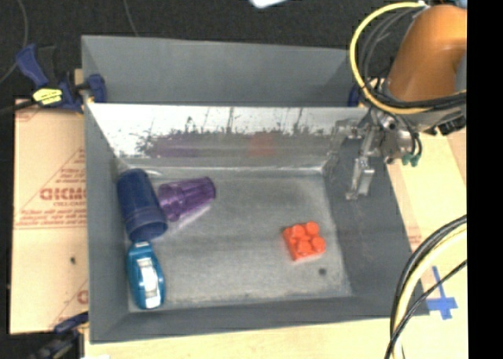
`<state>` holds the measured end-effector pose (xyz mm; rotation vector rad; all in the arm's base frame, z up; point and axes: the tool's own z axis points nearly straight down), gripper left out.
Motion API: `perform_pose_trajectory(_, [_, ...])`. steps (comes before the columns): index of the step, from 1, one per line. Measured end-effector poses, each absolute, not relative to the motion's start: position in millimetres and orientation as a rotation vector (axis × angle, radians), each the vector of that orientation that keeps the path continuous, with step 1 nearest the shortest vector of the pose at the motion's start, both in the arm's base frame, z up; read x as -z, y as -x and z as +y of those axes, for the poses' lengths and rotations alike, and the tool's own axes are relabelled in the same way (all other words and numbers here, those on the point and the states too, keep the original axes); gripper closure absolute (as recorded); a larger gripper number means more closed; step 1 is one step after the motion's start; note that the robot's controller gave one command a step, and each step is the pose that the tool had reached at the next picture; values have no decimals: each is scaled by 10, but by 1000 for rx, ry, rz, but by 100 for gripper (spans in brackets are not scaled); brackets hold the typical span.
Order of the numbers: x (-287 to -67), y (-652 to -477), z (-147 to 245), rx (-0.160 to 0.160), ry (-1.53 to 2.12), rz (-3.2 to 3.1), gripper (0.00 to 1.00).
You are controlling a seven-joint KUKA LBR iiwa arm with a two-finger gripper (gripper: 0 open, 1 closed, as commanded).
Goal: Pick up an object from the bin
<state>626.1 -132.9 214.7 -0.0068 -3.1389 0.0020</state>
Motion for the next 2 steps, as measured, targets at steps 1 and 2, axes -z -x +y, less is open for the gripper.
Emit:
perform_pose_trajectory(1, [-2200,-6271,-1322,-4,1,-3146,0])
perform_pose_trajectory(2, [-1094,-5781,-1209,-5,-217,-3138,0])
